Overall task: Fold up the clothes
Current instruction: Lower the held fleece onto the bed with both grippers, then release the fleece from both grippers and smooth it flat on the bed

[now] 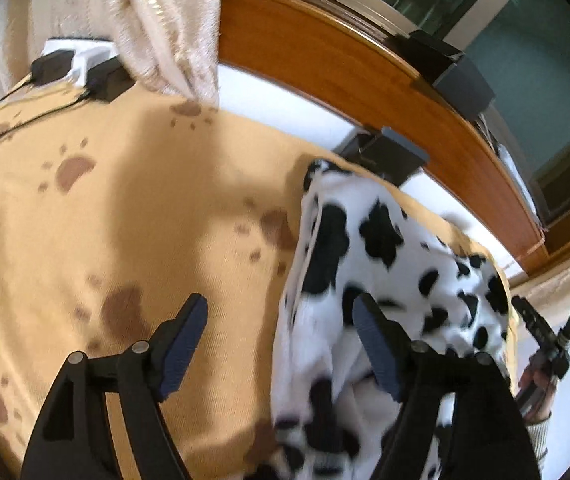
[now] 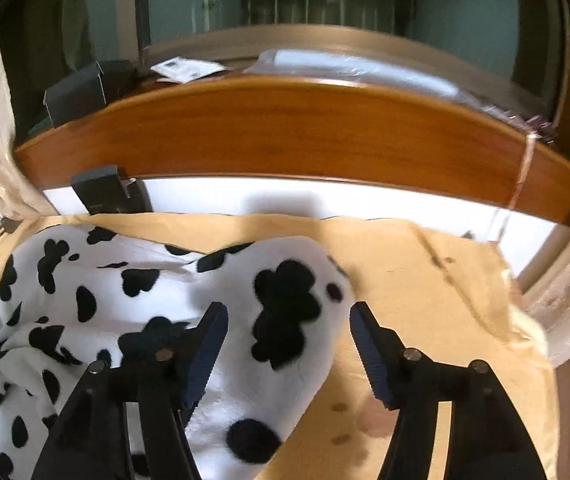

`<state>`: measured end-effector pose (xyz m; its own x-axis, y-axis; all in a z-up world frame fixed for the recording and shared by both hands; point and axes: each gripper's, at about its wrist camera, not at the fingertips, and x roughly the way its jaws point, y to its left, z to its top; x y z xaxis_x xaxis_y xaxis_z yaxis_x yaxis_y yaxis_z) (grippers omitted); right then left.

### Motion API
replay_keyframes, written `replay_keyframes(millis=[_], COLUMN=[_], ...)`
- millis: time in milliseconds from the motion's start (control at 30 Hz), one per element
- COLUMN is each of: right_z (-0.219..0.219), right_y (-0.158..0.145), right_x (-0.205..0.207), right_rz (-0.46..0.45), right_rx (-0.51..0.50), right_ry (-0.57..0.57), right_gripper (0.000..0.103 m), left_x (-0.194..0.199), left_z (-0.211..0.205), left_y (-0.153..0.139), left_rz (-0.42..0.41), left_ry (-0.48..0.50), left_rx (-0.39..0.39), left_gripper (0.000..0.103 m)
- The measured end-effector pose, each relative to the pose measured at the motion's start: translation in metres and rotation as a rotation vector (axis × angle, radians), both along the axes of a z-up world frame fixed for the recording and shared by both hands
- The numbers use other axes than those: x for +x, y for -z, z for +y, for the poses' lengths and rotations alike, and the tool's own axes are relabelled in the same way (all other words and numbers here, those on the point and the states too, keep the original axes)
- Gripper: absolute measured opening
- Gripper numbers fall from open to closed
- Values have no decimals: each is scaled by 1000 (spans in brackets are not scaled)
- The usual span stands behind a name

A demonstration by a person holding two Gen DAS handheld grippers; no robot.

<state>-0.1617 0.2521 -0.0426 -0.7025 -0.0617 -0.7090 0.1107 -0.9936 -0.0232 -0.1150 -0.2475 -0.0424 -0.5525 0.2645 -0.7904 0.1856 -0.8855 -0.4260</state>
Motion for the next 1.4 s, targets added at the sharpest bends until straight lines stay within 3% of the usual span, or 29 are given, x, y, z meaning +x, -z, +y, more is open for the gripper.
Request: replay_keyframes(millis=[133, 200, 267, 367, 633, 767, 833, 967, 1033, 1067, 1100, 1133, 1167, 1233, 1267, 1400], right_z=[5, 6, 4, -13, -80, -107, -112, -108, -104, -102, -99, -96, -94, -91, -90, -86], right_y=[-10, -15, -20, -27, -31, -16, -8, 0, 4, 5, 5, 5, 6, 6, 6, 8], right_x=[23, 44, 71, 114, 246, 290, 298, 299, 296, 295, 294, 294, 293, 293, 293, 289], right_rz=[30, 39, 47, 81, 152, 205, 210, 181, 159, 151, 149, 146, 145, 151, 154, 157], right_rx=[-6, -56, -128, -134, 98, 243, 255, 226, 215, 210, 202, 193, 186, 179, 176, 158], right_ry=[-1, -44, -137, -315, -759, -851, -865, -857, -839, -829, -822, -814, -808, -797, -792, -772], right_gripper=[65, 65, 65, 65, 65, 65, 65, 65, 65, 65, 65, 65, 65, 65, 65, 65], left_x=[47, 69, 97, 131, 211, 241, 251, 259, 258, 255, 252, 250, 245, 241, 240, 237], left_z=[-2, -1, 8, 21, 65, 88, 98, 117, 113, 104, 95, 85, 68, 45, 37, 6], left_y=[2, 1, -2, -7, -19, -15, -7, 29, 42, 45, 48, 51, 49, 38, 28, -18], left_rz=[17, 26, 41, 56, 66, 47, 23, -81, -109, -121, -133, -145, -159, -137, -115, -12], left_ry=[48, 79, 133, 207, 416, 462, 468, 409, 381, 356, 331, 306, 268, 218, 194, 103], left_rx=[13, 10, -5, -41, -105, -190, -250, -520, -560, -524, -483, -443, -369, -311, -326, -384], left_gripper=[79, 79, 80, 81, 83, 86, 89, 93, 93, 92, 90, 75, 49, 31, 24, 23])
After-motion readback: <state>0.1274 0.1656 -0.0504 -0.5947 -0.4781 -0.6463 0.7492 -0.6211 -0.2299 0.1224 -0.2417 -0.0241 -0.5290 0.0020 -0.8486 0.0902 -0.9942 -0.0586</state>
